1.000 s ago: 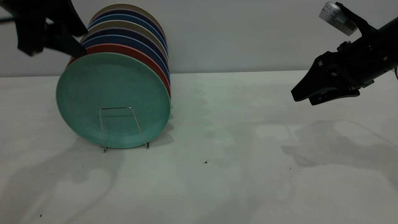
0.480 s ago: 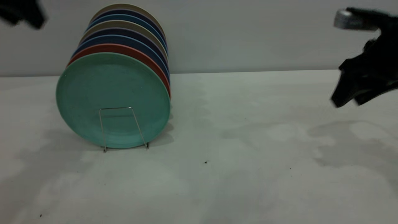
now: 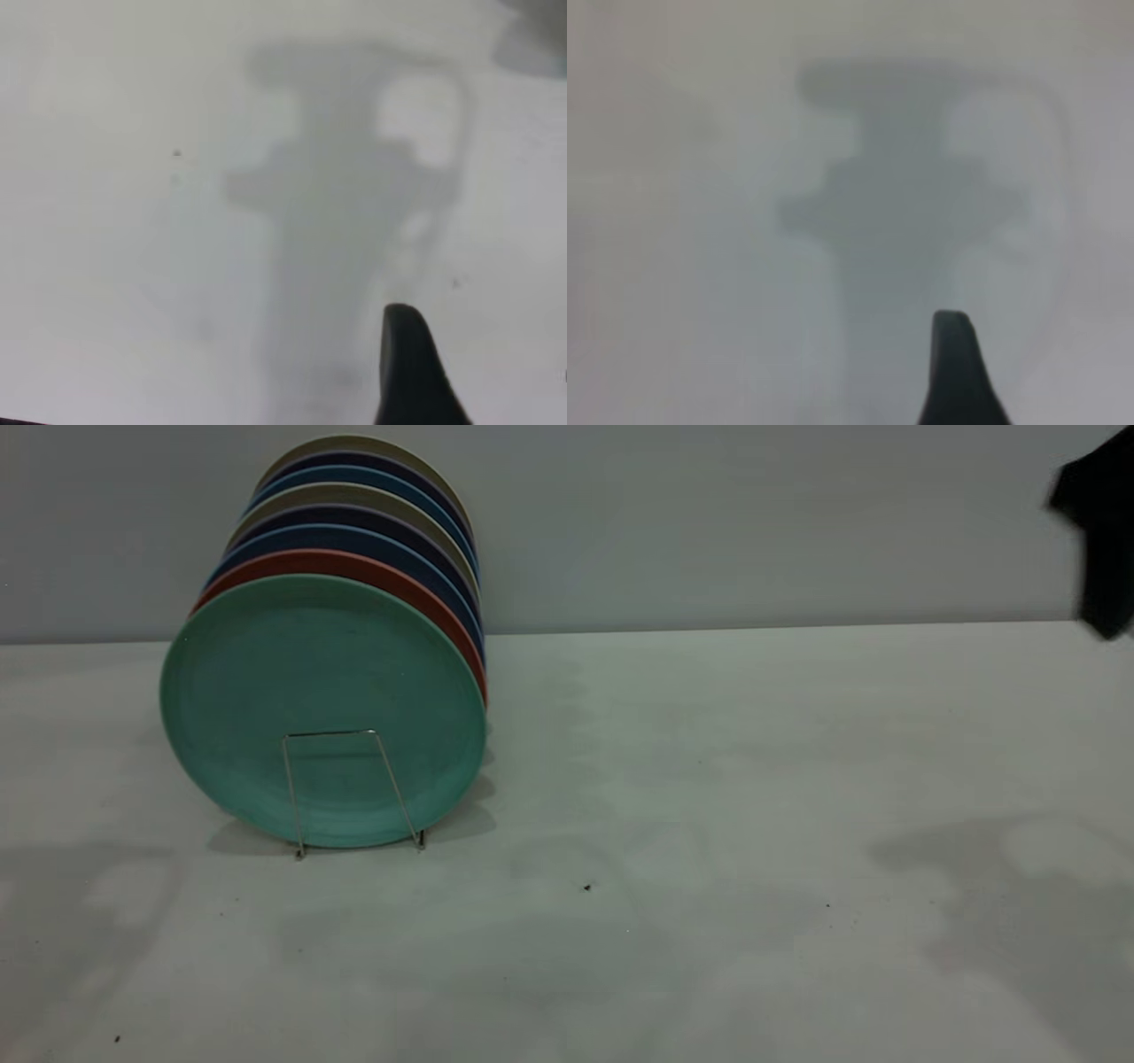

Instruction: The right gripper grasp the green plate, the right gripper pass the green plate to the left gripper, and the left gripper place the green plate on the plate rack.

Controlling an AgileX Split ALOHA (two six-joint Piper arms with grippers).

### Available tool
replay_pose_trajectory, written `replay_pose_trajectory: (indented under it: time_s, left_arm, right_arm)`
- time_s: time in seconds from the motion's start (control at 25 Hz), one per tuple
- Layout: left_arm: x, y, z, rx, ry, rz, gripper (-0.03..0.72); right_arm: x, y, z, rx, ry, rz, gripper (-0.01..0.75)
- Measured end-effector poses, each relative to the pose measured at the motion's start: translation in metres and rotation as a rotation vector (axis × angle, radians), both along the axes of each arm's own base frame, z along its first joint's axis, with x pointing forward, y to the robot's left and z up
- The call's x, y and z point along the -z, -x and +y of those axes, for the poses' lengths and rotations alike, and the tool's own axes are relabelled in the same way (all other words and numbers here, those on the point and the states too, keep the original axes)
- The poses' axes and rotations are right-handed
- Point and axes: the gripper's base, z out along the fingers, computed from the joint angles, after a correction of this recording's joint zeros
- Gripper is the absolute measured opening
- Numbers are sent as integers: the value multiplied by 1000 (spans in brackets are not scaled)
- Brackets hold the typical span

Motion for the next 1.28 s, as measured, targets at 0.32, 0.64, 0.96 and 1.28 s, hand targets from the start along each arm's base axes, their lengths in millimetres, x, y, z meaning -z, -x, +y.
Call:
replay_pose_trajectory:
  time_s: [0.32, 0.64, 0.96, 1.28]
  left_arm:
    - [-17, 64, -1, 39, 24, -79, 446]
    - [-4, 140, -3, 79, 58, -145, 446]
    - [10, 219, -8, 111, 137, -307, 446]
    - [13, 287, -6, 163, 113, -492, 446]
  right_arm:
    - [-65, 62, -15, 64, 0, 3, 498]
    - [-82, 136, -25, 41, -84, -89, 498]
    - [-44, 216, -37, -24, -124, -118, 498]
    - [-11, 267, -44, -52, -193, -284, 498]
